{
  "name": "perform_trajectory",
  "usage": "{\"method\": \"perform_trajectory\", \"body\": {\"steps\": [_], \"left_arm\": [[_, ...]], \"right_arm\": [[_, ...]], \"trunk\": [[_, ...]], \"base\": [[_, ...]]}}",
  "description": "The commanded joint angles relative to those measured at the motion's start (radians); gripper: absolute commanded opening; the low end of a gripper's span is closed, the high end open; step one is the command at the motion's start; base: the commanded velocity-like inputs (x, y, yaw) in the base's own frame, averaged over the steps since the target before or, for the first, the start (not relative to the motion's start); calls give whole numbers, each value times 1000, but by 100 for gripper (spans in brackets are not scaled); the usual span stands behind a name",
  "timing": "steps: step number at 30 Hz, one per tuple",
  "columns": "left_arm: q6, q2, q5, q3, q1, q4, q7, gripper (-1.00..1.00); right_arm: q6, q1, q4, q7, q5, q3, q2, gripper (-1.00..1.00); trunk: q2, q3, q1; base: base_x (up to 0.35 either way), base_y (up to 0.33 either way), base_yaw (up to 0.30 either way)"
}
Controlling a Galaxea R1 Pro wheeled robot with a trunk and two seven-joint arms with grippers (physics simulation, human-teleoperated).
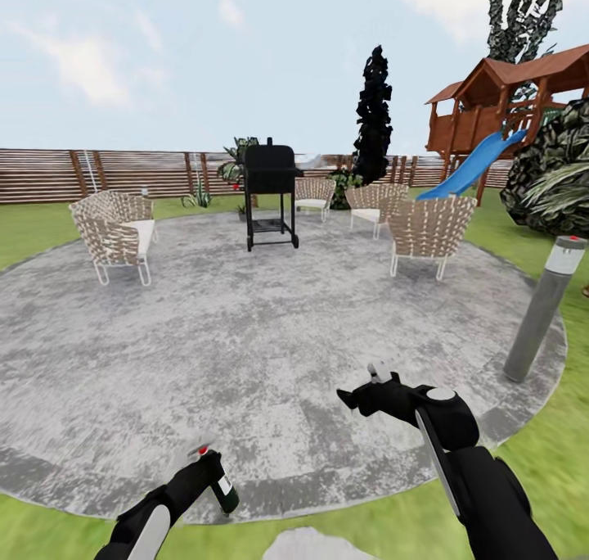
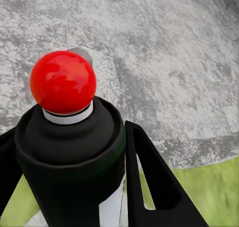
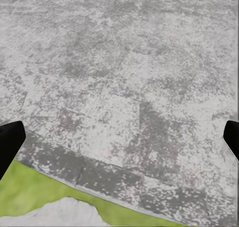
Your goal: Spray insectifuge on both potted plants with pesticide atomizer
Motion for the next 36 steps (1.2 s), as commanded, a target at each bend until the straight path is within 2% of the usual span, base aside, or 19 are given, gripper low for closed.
{"method": "perform_trajectory", "body": {"steps": [1, 5, 17, 20, 26, 33, 36], "left_arm": [[4, 1, 5, -1, 0, -1, 0, -100], [4, 1, 5, -1, 0, -1, 0, -100], [4, 0, 6, -1, 0, -1, 0, -100], [4, 1, 6, -2, 0, -1, 0, -100], [4, 1, 8, -2, 0, -8, -4, -100], [4, 2, 6, -2, 0, -5, -5, -100], [4, 2, 6, -2, 0, -3, -5, -100]], "right_arm": [[3, -1, -1, 8, 11, 0, -2, 100], [3, 0, -2, 9, 10, -1, -10, 100], [3, -2, -2, 11, 2, -4, -11, 100], [-13, 0, -2, 10, -1, -21, -36, 100], [-20, 1, -21, 5, -3, -23, -43, 100], [-85, 17, -25, 8, -4, -12, -39, 100], [-95, 36, -26, 46, -4, -11, -42, 100]], "trunk": [[0, -1, 0], [0, -1, 0], [0, -1, 0], [0, -1, 0], [0, -1, 0], [0, -1, 0], [0, -1, 0]], "base": [[342, 0, 0], [342, 0, 0], [342, 0, 0], [342, 0, 0], [342, 0, 0], [342, 0, 0], [342, 0, 0]]}}
